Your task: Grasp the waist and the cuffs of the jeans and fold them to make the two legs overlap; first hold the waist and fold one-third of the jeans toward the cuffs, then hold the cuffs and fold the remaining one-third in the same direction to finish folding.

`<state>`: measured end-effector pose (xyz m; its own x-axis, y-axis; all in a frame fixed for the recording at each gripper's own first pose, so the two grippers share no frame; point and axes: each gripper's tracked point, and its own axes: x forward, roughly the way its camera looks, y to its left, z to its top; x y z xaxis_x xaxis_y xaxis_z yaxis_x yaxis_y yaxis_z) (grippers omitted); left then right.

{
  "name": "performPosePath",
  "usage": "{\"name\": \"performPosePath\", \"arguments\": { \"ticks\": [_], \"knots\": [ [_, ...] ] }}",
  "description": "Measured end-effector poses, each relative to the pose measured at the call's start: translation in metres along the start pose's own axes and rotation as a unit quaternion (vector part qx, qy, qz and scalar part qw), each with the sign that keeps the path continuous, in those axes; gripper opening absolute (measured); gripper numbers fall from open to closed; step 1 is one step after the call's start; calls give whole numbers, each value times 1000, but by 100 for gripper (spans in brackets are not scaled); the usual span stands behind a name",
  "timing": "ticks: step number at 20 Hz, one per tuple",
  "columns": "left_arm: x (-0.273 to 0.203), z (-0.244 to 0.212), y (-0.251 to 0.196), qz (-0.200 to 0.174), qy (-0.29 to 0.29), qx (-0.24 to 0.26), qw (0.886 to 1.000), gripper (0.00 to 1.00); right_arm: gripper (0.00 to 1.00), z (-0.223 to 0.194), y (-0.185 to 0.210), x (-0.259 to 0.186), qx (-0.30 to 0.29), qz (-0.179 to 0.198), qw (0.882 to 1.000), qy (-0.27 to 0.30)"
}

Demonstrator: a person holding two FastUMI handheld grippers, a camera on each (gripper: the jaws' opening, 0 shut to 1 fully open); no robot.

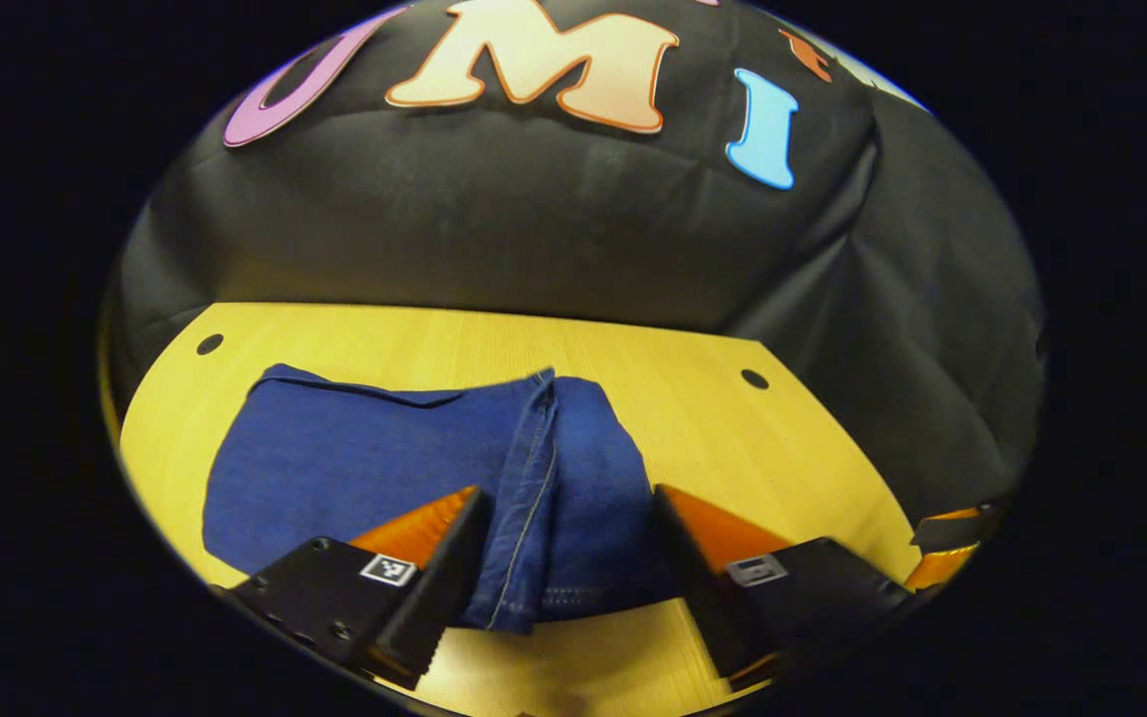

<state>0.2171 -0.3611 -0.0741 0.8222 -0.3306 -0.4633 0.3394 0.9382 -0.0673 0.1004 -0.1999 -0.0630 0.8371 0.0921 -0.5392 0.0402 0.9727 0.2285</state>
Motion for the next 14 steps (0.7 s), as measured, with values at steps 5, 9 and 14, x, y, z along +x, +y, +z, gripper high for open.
{"name": "performPosePath", "arguments": {
  "ticks": [5,9,14],
  "knots": [
    [-91,23,42,40,-36,11,998,95,94,3,35,-1,-13,17,1000,-9],
    [-154,27,85,96,-48,27,994,95,94,10,69,-5,-25,30,999,-28],
    [-197,29,115,126,-67,18,990,95,98,15,97,-11,-24,43,998,-46]
  ]
}}
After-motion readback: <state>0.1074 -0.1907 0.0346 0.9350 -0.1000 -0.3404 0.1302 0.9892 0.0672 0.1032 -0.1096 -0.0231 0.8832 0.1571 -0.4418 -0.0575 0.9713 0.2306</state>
